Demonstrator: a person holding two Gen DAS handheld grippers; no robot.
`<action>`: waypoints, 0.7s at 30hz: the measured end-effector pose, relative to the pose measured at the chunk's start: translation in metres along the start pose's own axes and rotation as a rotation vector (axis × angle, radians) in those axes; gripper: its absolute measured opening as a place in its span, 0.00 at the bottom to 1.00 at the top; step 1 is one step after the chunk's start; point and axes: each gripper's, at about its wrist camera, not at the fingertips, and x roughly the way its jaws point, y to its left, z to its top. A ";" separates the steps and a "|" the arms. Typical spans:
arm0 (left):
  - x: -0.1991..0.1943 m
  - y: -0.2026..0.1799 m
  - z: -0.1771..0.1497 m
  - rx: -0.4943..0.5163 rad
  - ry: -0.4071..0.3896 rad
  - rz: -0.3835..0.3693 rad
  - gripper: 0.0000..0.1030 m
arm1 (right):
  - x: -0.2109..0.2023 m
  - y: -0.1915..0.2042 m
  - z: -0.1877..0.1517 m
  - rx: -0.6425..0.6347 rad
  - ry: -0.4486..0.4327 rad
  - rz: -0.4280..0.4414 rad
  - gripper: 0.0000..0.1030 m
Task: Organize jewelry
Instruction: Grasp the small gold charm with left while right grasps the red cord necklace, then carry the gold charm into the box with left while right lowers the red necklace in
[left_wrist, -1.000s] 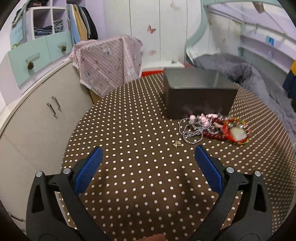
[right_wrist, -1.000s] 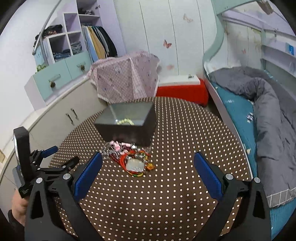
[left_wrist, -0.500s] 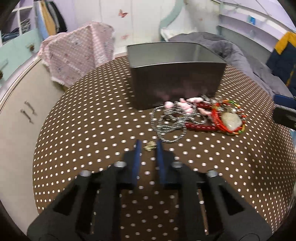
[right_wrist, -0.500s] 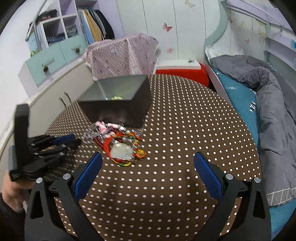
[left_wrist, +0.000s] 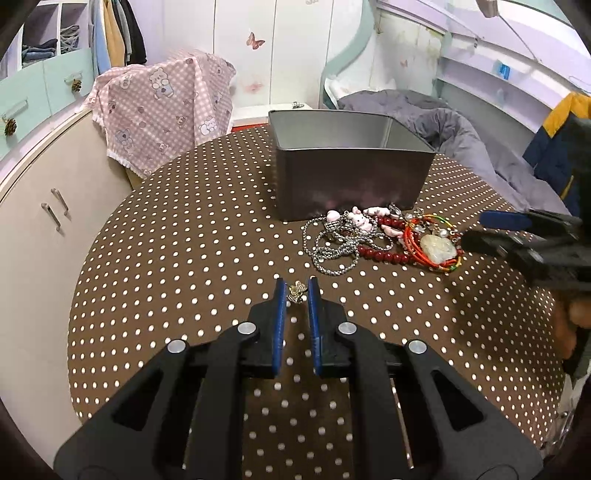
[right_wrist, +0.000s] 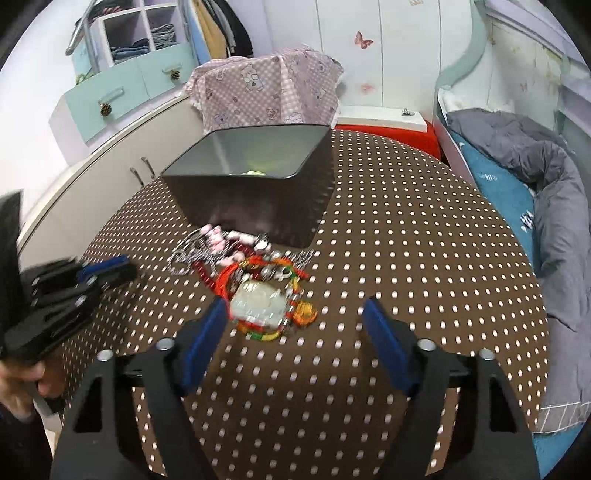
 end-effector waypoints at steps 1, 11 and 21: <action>-0.001 0.000 -0.001 0.000 -0.002 0.000 0.11 | 0.005 0.000 0.005 0.002 0.009 0.004 0.56; -0.019 0.010 -0.002 -0.028 -0.042 0.000 0.11 | -0.014 0.014 0.021 -0.070 -0.014 0.053 0.07; -0.056 0.009 0.019 -0.013 -0.130 -0.006 0.11 | -0.089 0.027 0.045 -0.103 -0.152 0.073 0.01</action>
